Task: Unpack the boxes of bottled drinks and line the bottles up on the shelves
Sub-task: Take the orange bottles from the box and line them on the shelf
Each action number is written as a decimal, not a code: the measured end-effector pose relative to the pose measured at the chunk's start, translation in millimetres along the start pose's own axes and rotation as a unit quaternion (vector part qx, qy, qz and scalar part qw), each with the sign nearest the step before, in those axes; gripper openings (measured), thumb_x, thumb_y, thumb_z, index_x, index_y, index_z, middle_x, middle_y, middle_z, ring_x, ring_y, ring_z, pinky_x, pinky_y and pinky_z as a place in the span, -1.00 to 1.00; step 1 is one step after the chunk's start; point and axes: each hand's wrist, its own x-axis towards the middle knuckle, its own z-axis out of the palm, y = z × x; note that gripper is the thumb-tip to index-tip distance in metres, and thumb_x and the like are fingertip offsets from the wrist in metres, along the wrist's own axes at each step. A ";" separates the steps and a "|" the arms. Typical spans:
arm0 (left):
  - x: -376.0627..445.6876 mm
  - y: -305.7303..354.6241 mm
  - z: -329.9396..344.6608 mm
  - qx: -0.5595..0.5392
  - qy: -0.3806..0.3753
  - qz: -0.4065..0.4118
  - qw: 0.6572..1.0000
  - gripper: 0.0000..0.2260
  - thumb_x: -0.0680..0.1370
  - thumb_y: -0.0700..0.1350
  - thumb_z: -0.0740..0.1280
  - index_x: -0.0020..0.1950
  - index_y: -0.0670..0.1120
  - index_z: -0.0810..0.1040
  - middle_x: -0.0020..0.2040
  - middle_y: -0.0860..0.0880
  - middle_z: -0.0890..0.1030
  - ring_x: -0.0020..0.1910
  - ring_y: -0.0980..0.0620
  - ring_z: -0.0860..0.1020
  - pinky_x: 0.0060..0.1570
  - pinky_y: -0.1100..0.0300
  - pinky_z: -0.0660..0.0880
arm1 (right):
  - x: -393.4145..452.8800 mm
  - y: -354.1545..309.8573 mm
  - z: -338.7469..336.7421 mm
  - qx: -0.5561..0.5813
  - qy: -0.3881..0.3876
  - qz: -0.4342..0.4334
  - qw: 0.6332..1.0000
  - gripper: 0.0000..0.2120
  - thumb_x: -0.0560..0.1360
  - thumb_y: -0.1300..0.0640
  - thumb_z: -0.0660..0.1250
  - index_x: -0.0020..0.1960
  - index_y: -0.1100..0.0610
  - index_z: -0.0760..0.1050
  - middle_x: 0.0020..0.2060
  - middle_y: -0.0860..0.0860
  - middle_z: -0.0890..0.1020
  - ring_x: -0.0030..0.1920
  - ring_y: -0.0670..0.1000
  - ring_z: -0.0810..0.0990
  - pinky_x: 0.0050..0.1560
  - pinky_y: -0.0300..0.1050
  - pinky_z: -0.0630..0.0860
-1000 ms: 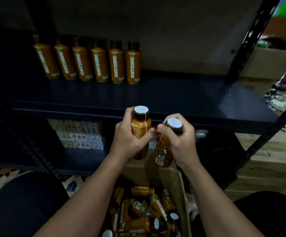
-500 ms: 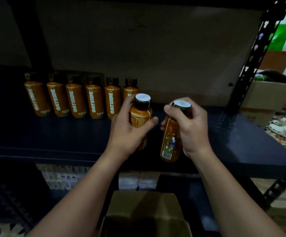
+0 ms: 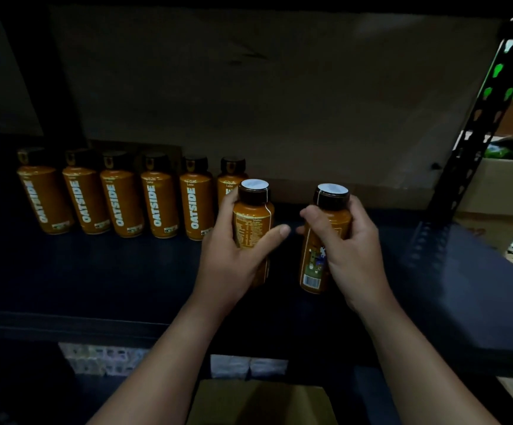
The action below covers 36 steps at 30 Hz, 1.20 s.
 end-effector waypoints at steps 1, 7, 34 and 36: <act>-1.0 0.3 -2.1 0.000 -0.010 -0.007 1.000 -0.27 0.49 0.02 0.52 0.57 0.20 0.24 0.23 0.39 0.54 0.25 0.33 0.53 0.13 0.41 0.50 | -2.7 3.2 -2.3 -0.005 -0.004 0.006 1.000 -0.46 0.40 -0.15 0.47 0.32 -0.08 0.45 0.12 -0.05 0.67 0.12 -0.09 0.67 0.12 -0.08 0.59; -6.4 -8.7 -34.7 -0.033 -0.118 -0.080 0.989 -0.10 0.45 -0.04 0.57 0.57 0.44 0.09 0.57 0.21 0.32 0.50 0.24 0.35 0.45 0.05 0.41 | -23.6 17.6 -11.3 -0.080 -0.014 0.056 0.995 -0.13 0.25 -0.14 0.60 0.45 -0.21 0.26 0.23 -0.25 0.53 0.17 -0.27 0.55 0.11 -0.18 0.57; -6.4 -12.8 -26.3 0.105 0.017 -0.061 0.992 -0.12 0.19 0.12 0.66 0.44 0.16 0.36 0.33 0.13 0.49 0.26 0.14 0.51 0.11 0.14 0.59 | -21.9 28.6 -13.5 -0.120 -0.008 0.031 0.992 -0.21 0.33 0.06 0.62 0.42 -0.23 0.28 0.19 -0.32 0.53 0.18 -0.32 0.53 0.12 -0.22 0.52; -8.6 -13.9 -21.4 0.137 0.056 -0.039 0.988 -0.15 0.21 0.08 0.68 0.39 0.18 0.33 0.26 0.09 0.48 0.18 0.14 0.51 0.03 0.20 0.56 | -22.0 27.8 -13.4 -0.121 -0.008 0.028 0.992 -0.23 0.33 0.07 0.62 0.39 -0.24 0.29 0.16 -0.34 0.53 0.14 -0.39 0.52 0.06 -0.26 0.51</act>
